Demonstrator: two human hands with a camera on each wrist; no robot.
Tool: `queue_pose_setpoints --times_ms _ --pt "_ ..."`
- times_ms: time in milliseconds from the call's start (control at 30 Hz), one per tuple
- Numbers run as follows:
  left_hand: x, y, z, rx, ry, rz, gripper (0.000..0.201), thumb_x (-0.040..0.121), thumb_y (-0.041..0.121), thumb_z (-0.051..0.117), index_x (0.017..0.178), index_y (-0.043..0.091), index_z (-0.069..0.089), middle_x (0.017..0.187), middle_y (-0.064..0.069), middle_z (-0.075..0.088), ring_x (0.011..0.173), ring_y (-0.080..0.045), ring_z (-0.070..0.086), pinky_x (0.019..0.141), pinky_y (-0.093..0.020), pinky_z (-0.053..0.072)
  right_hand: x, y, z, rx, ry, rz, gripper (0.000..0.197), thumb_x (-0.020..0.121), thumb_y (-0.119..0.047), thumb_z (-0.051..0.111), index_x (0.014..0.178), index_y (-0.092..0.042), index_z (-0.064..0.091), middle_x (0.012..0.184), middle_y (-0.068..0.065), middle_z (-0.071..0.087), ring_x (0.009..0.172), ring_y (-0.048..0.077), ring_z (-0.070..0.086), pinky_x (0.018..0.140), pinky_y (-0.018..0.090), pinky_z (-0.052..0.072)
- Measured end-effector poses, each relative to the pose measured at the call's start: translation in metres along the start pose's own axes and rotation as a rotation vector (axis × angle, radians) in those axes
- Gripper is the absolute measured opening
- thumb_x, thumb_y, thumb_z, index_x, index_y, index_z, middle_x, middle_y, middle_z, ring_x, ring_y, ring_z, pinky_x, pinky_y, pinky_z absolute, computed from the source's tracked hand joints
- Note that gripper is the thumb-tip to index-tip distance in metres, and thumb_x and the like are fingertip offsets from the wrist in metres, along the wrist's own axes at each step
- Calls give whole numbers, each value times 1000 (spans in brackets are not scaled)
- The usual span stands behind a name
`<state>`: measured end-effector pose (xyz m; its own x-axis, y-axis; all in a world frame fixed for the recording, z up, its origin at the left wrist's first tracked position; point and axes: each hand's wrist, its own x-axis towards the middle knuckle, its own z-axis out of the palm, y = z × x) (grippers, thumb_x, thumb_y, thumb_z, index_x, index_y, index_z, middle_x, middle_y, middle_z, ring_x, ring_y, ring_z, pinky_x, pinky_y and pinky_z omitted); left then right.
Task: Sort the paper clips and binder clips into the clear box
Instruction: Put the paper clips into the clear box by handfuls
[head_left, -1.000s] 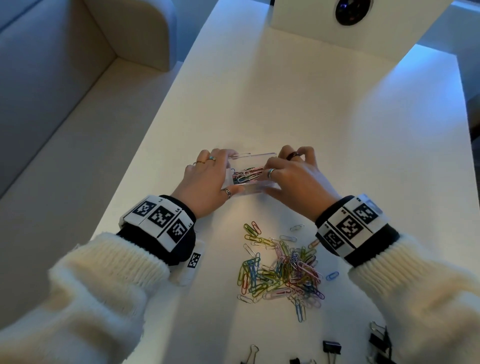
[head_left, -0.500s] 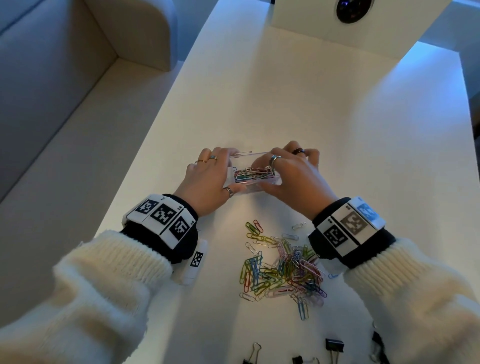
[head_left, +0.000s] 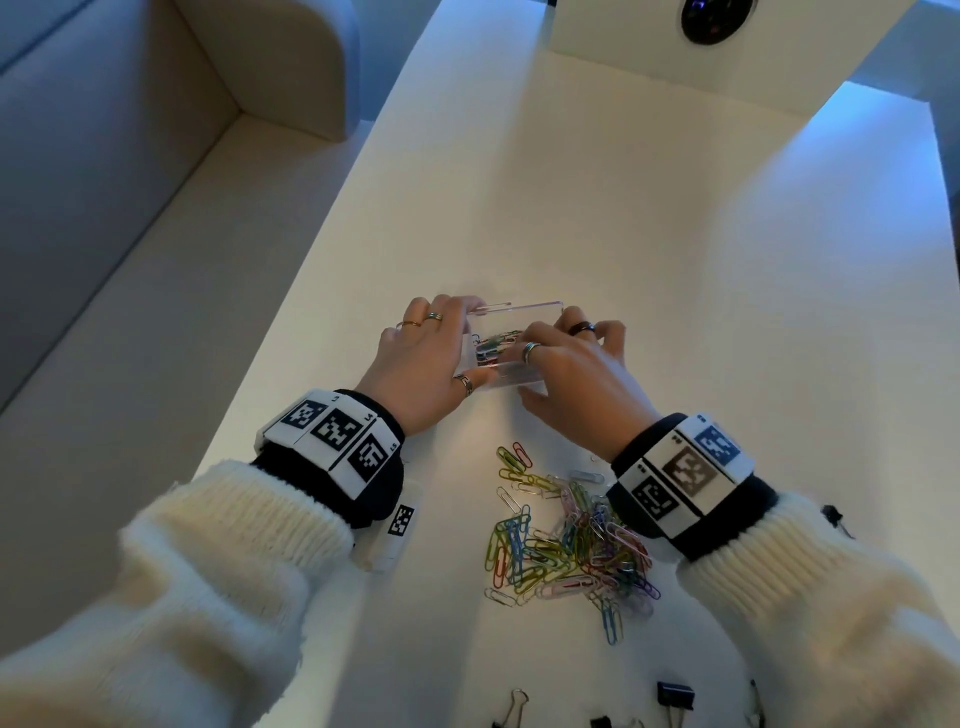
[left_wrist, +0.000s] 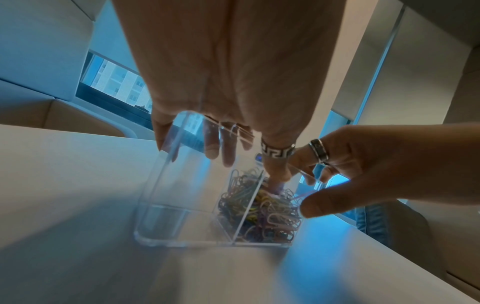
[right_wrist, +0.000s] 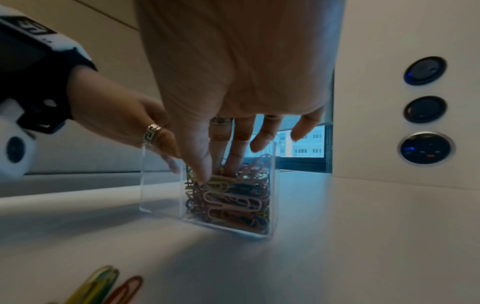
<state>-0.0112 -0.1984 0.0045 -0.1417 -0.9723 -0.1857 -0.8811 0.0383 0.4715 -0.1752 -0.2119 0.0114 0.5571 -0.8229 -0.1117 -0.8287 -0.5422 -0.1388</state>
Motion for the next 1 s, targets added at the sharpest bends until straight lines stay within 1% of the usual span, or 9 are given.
queue_pose_setpoints --times_ms 167,267,333,400,500,633,767,867,1000 --pt "7 1 -1 -7 18 -16 64 86 38 57 138 19 26 129 -2 41 122 -21 31 98 -44 34 -1 8 -8 393 214 116 19 87 -33 54 103 -27 63 101 -11 54 95 10 37 84 21 20" --pt "9 3 -1 -3 19 -25 63 86 37 57 138 19 26 131 -3 41 123 -22 30 99 -45 34 -18 7 -8 507 332 55 29 90 -37 43 91 -18 64 86 -9 55 83 8 44 80 26 36" --pt "9 3 -1 4 19 -25 63 86 38 57 138 19 26 131 -3 40 124 -22 30 99 -45 34 -32 2 4 486 144 -57 38 91 -36 34 102 -14 64 100 -2 62 93 10 53 90 26 44" --pt "9 2 -1 12 23 -28 64 86 39 56 138 18 26 132 -3 40 124 -23 30 98 -45 34 -46 0 22 364 -147 -182 50 91 -41 26 121 -16 57 128 0 56 119 16 48 104 27 35" --pt "9 2 0 22 32 -23 63 86 39 56 138 18 26 132 -4 40 123 -23 30 97 -45 34 -72 6 39 152 -350 -245 60 94 -49 9 126 -25 54 137 -10 49 130 16 42 98 30 43" --pt "9 1 2 7 48 -18 63 86 38 56 138 18 27 130 -4 41 121 -23 31 96 -44 33 -95 21 35 299 -309 -205 53 95 -48 17 116 -29 62 127 -14 57 125 12 48 101 31 44" --pt "10 2 3 4 63 -20 63 86 38 57 138 17 28 129 -4 42 120 -24 32 95 -44 34 -110 44 30 371 -77 68 58 90 -58 19 118 -26 59 122 -7 58 112 13 52 95 41 46" --pt "10 3 3 -14 66 -32 62 86 35 58 137 17 29 128 -5 43 119 -23 31 95 -43 33 -115 49 34 291 -209 252 60 83 -64 19 127 -32 46 128 -7 41 116 15 38 98 41 38" --pt "9 4 3 -29 57 -48 60 86 33 58 137 18 29 127 -4 42 119 -22 30 95 -43 32 -118 37 36 389 -318 263 64 72 -74 26 119 -36 46 121 -9 37 112 11 33 98 40 36"
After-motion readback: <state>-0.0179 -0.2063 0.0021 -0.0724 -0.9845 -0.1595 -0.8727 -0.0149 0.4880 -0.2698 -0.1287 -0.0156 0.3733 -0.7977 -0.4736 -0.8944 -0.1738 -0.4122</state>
